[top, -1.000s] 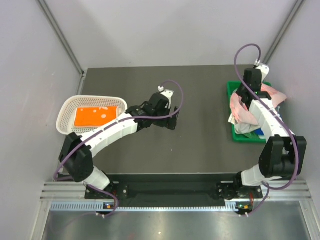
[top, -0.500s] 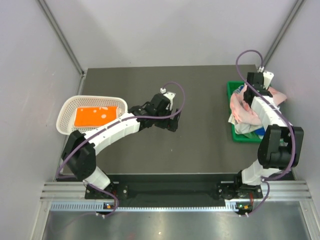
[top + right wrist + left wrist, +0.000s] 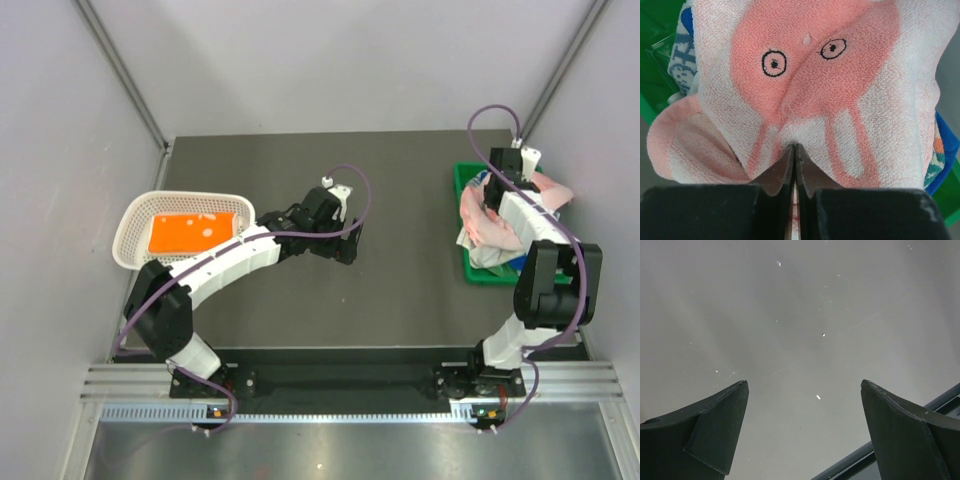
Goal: Fold and stack the towels
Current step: Grab crumpled towel
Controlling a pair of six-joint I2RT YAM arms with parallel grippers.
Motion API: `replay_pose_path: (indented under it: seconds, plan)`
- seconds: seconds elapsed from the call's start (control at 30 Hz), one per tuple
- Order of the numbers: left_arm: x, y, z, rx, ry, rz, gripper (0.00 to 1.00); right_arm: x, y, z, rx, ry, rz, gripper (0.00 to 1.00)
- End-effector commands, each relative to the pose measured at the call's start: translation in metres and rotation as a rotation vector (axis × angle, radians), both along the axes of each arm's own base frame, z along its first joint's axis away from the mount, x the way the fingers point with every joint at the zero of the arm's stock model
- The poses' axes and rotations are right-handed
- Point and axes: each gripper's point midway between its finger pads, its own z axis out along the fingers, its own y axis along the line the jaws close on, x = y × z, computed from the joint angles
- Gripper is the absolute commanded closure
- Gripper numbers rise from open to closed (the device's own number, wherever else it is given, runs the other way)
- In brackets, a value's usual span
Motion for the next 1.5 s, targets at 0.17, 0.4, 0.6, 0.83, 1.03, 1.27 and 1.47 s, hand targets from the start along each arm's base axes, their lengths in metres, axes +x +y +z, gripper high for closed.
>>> replay_pose_path:
  seconds: [0.17, 0.4, 0.6, 0.83, 1.03, 1.27, 1.47]
  plan:
    - [0.005, -0.004, 0.016, -0.025, -0.041, 0.003, 0.01, -0.001, 0.025, 0.077, 0.032, -0.185, 0.085, 1.00]
    - [0.015, 0.009, 0.034, -0.017, -0.113, 0.077, 0.01, -0.007, 0.080, 0.126, 0.020, -0.275, 0.217, 1.00]
    - [0.015, 0.015, 0.035, -0.002, -0.115, 0.091, 0.01, -0.014, 0.067, 0.109, -0.025, -0.217, 0.173, 0.70]
    - [0.006, 0.015, 0.028, -0.013, -0.081, 0.079, 0.01, -0.019, 0.051, 0.049, -0.010, -0.100, 0.147, 0.52]
    - [0.004, 0.018, 0.025, -0.003, -0.078, 0.081, 0.01, -0.018, 0.039, 0.018, 0.000, -0.023, 0.131, 0.46]
    - [0.002, 0.021, 0.021, 0.003, -0.072, 0.083, 0.01, -0.018, 0.043, -0.004, 0.018, 0.032, 0.147, 0.50]
    - [0.001, 0.019, 0.016, 0.006, -0.057, 0.081, 0.01, -0.023, 0.042, -0.013, 0.012, 0.062, 0.148, 0.53]
